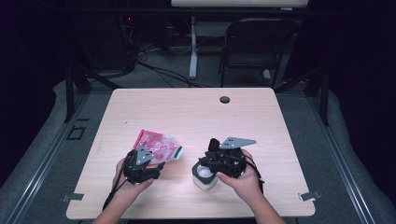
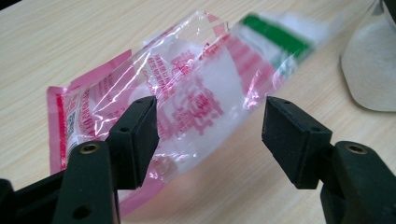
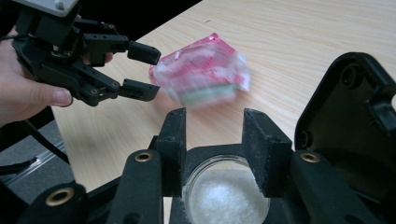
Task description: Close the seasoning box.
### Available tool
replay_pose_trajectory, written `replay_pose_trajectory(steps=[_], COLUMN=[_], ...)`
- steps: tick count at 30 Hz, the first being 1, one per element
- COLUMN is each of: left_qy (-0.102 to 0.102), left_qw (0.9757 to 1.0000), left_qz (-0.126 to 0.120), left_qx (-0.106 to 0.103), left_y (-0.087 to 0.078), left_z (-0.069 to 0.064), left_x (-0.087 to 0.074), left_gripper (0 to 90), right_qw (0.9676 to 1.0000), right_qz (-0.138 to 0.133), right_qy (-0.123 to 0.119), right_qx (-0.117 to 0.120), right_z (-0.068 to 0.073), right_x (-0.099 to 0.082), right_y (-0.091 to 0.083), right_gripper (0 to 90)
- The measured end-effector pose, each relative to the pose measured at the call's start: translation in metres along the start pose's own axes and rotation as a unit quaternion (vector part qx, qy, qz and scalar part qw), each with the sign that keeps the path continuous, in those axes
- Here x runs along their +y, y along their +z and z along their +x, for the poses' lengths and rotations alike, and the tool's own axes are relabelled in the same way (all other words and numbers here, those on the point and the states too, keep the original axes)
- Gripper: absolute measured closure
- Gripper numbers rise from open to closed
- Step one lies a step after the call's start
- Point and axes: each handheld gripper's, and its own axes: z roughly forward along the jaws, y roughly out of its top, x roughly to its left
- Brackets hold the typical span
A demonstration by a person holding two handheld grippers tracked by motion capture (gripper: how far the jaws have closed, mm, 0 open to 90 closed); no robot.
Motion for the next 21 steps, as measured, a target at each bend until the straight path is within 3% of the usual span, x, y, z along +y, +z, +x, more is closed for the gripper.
replay_pose_trajectory(steps=[5,21], left_qy=[0.003,-0.003], left_qw=[1.0000,0.9997], left_qz=[-0.003,-0.010], left_qx=[-0.006,-0.021], left_y=[0.000,0.011], left_z=[-0.004,0.000], left_x=[-0.005,-0.002], left_gripper=[36.4,37.4], right_qw=[1.0000,0.9994], right_qz=[0.002,0.010], right_qy=[0.002,0.005], right_qx=[0.001,-0.032], right_z=[0.002,-0.003], right_x=[-0.001,-0.007], right_y=[-0.005,-0.028], right_gripper=[63.6,81.9])
